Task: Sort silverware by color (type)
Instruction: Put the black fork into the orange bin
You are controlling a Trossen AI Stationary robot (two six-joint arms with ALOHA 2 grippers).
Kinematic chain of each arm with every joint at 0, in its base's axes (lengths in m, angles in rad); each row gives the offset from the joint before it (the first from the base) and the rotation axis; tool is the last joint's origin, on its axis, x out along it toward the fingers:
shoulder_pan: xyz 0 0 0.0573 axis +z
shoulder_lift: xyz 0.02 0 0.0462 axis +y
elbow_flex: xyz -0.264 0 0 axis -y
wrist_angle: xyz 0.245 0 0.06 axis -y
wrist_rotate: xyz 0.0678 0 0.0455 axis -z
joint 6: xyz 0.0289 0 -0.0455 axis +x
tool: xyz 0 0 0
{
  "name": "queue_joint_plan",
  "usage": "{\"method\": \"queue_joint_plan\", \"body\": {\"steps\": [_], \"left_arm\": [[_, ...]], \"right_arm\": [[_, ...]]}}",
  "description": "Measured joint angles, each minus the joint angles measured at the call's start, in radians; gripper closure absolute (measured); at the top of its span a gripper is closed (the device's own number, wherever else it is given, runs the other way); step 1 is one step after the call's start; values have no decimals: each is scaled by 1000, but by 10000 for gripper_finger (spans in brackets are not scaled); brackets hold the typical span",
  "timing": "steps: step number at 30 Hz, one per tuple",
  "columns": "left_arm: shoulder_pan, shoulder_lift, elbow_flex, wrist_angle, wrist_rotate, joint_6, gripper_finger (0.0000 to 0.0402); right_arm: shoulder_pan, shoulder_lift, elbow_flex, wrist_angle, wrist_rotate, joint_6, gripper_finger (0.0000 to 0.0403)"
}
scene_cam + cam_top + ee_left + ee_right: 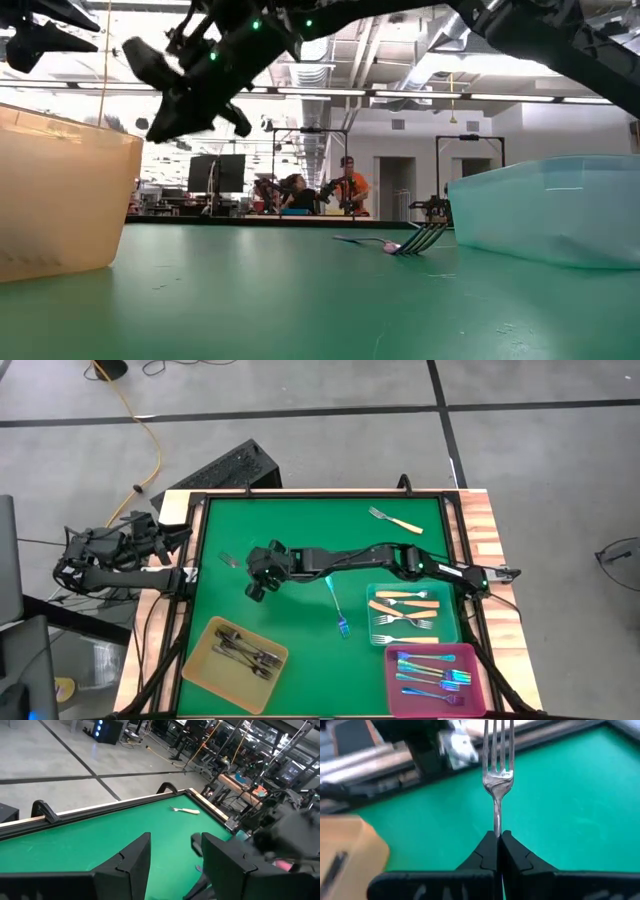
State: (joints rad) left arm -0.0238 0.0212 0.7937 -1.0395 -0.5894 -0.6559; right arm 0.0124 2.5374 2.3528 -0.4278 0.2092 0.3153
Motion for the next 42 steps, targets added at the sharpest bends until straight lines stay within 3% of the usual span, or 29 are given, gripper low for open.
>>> {"method": "queue_joint_plan", "body": {"steps": [14, 31, 42], "left_arm": [[0, 0, 0, -2, -24, -6, 243], [0, 0, 0, -39, -118, -66, 243], [0, 0, 0, -72, -133, -127, 243]], "right_arm": [[107, -27, 2, 210, 1, -35, 380], [272, -27, -17, 328, -27, -36, 380], [330, 71, -21, 552, 3, 1, 380]]}}
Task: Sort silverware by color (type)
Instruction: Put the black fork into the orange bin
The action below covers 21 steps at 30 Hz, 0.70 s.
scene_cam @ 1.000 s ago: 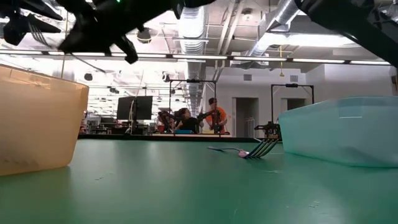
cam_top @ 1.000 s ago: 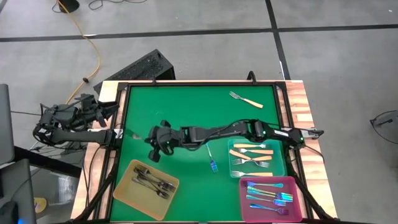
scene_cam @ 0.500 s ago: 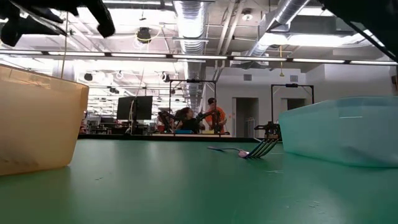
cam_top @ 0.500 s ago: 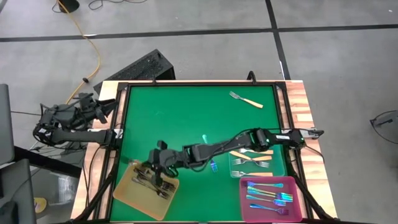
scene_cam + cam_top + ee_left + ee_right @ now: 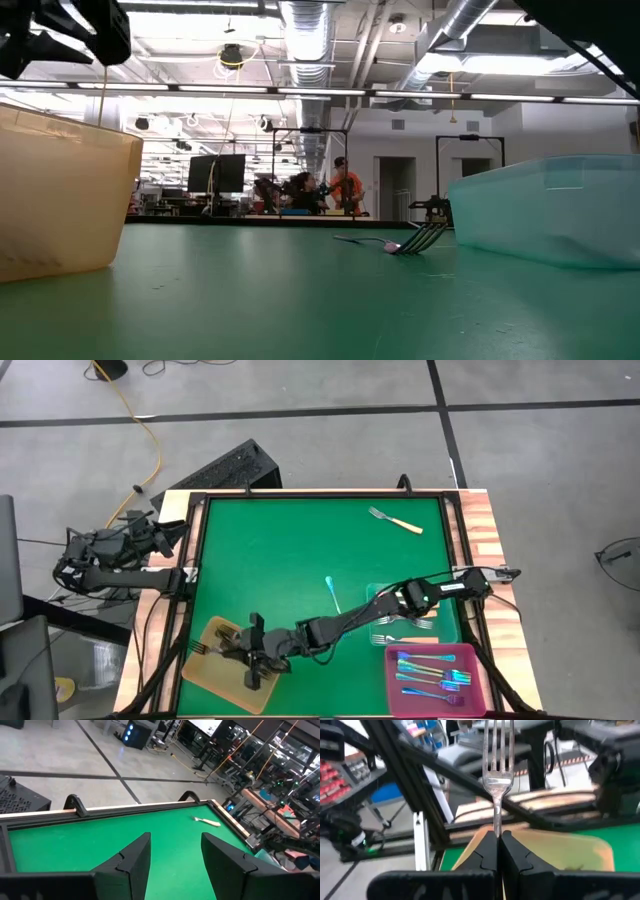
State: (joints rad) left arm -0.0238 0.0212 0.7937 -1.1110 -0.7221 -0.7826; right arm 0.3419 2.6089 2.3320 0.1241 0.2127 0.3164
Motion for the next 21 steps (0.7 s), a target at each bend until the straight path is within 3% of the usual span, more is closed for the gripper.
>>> {"method": "queue_joint_plan", "body": {"steps": [21], "left_arm": [[0, 0, 0, 1, 1, -43, 243]], "right_arm": [[12, 67, 0, -188, 35, 106, 368]]}}
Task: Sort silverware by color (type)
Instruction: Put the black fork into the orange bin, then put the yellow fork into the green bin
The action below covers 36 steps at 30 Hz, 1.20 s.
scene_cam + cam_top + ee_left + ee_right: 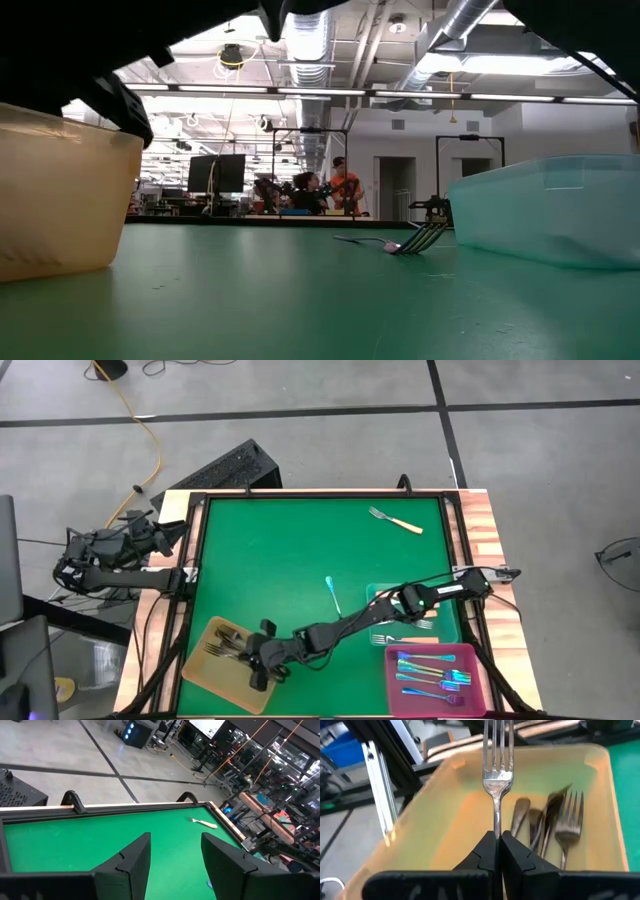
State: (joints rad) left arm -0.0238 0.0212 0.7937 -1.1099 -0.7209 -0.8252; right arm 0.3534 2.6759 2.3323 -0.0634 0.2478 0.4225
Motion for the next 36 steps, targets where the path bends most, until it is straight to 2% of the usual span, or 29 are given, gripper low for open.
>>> {"method": "queue_joint_plan", "body": {"steps": [5, 16, 29, 36], "left_arm": [[0, 0, 0, 0, -1, 9, 243], [0, 0, 0, 0, -2, 12, 243], [0, 0, 0, 0, -2, 13, 243], [0, 0, 0, 0, -2, 13, 243]], "right_arm": [[0, 0, 0, -56, -7, -1, 367], [-6, 0, 0, -64, -10, -4, 361], [-31, 0, 0, -62, -86, 31, 248], [-48, -29, 22, -31, -95, -10, 232]]}}
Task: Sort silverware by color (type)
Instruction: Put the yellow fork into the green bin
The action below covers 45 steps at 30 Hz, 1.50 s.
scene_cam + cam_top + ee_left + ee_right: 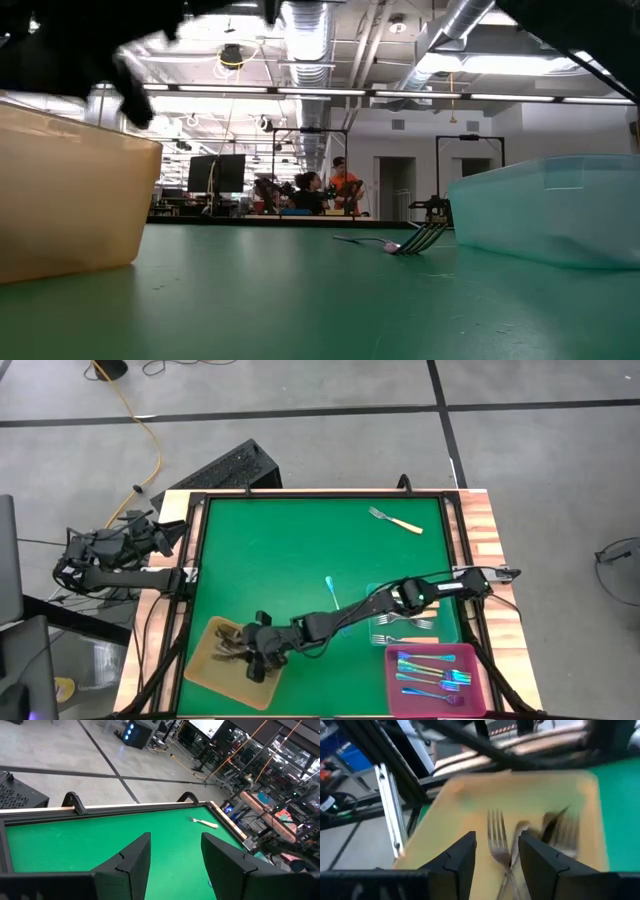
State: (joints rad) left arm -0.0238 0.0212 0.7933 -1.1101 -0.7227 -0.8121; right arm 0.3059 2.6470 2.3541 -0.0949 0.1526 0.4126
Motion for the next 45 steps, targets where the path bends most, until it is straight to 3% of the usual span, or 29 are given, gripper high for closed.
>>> {"method": "queue_joint_plan", "body": {"steps": [8, 22, 34, 45], "left_arm": [[0, 0, 0, 1, 0, 0, 243], [0, 0, 0, 1, 26, 1, 243], [0, 0, 0, 1, -1, 4, 243], [0, 0, 0, 1, 0, -6, 243]], "right_arm": [[-27, -126, 3, -56, 8, -134, 242], [-107, -457, 0, -833, 207, -56, 262], [-209, -631, 1, -1164, 288, -55, 265], [-338, -679, 0, -1483, 378, -131, 266]]}}
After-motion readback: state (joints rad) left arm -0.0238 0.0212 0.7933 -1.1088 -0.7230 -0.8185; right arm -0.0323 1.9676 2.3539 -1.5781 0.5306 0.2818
